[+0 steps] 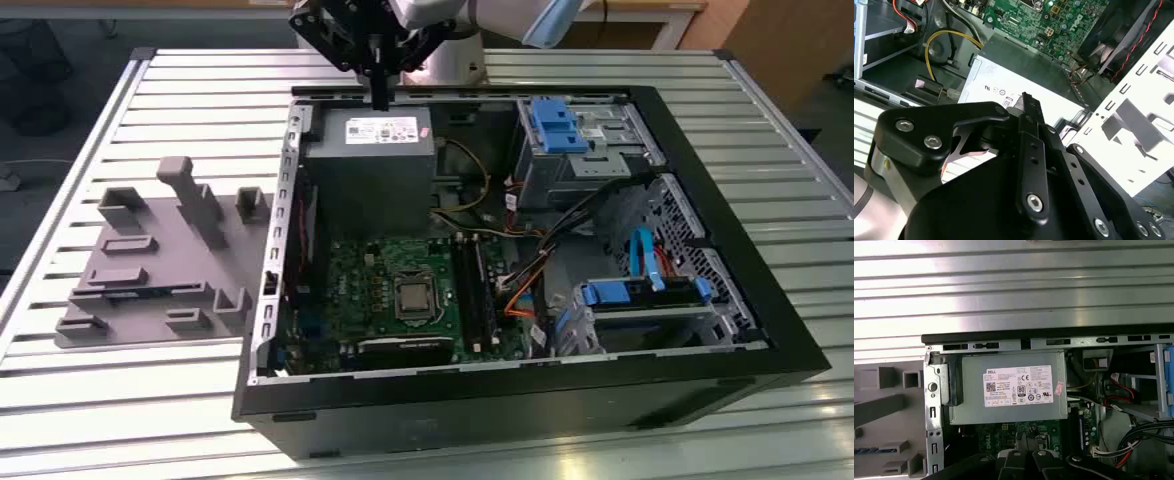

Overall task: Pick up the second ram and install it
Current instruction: 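Reach for the second ram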

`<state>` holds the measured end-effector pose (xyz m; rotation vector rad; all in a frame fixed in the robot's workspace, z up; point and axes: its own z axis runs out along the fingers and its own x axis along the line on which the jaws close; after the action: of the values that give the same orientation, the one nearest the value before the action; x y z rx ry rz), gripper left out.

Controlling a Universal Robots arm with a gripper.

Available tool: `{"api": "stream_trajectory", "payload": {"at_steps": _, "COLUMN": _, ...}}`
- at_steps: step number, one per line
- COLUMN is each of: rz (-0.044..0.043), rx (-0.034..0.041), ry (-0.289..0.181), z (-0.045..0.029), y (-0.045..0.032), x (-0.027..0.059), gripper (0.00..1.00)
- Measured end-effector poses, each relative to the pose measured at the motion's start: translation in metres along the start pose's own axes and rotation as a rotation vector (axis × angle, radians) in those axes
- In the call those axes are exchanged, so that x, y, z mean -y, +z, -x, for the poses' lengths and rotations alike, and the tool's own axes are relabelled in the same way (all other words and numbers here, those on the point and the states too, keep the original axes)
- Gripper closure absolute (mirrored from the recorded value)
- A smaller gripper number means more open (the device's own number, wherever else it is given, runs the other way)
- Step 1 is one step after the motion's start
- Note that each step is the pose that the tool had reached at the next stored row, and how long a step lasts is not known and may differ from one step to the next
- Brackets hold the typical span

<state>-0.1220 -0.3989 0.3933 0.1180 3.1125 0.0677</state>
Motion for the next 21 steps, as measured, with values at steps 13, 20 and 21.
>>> {"api": "stream_trajectory", "payload": {"at_steps": 13, "rz": 0.0, "rx": 0.0, "ry": 0.0, "z": -0.0055, "y": -0.0002, "x": 0.0004, "gripper": 0.89}}
{"api": "stream_trajectory", "payload": {"at_steps": 20, "rz": 0.0, "rx": 0.0, "ry": 0.0, "z": -0.0082, "y": -0.0002, "x": 0.0006, "gripper": 0.89}}
{"api": "stream_trajectory", "payload": {"at_steps": 21, "rz": 0.0, "rx": 0.0001, "ry": 0.0, "z": -0.0087, "y": -0.0002, "x": 0.0007, "gripper": 0.89}}
